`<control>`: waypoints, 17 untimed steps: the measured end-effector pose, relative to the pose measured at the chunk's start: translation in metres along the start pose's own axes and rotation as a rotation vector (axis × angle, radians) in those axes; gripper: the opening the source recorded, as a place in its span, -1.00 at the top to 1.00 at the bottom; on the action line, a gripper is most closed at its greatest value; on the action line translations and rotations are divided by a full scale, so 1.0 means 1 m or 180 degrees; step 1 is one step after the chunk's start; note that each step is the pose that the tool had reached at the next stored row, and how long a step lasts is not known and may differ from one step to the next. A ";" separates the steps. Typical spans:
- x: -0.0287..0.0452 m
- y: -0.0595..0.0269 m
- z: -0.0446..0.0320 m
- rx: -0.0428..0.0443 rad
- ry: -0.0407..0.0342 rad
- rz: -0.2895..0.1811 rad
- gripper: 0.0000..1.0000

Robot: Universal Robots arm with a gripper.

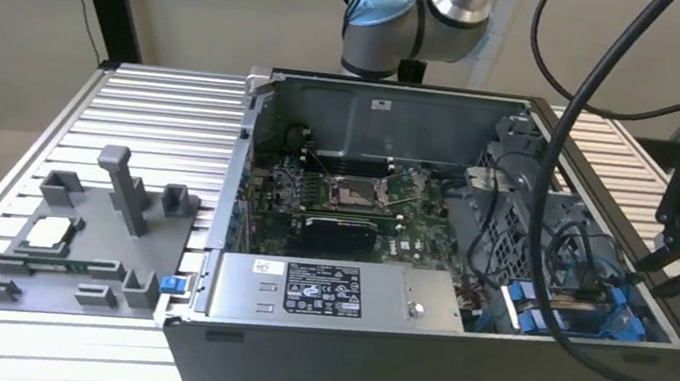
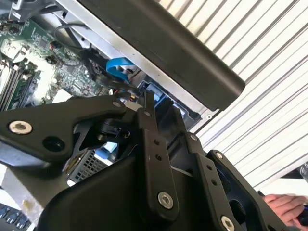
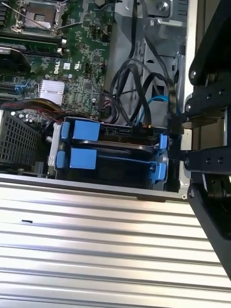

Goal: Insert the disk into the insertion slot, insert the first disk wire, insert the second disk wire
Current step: 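Insert the second disk wire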

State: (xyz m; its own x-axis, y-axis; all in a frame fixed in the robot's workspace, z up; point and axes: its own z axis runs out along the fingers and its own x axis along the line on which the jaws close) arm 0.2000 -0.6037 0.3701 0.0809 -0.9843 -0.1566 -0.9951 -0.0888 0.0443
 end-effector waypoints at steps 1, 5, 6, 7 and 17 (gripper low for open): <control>0.0002 -0.0015 0.0002 -0.0005 -0.0002 0.0001 -1.00; 0.0005 -0.0039 0.0011 -0.0100 -0.0012 0.0019 -1.00; 0.0005 -0.0042 0.0013 -0.0140 -0.0016 0.0026 -1.00; 0.0007 -0.0051 0.0018 -0.0162 -0.0018 0.0030 -1.00; 0.0003 -0.0097 0.0067 -0.0253 -0.0037 0.0126 -1.00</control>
State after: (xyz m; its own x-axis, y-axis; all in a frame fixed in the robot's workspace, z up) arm 0.2093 -0.6021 0.3630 0.0406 -0.9855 -0.1646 -0.9897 -0.0623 0.1289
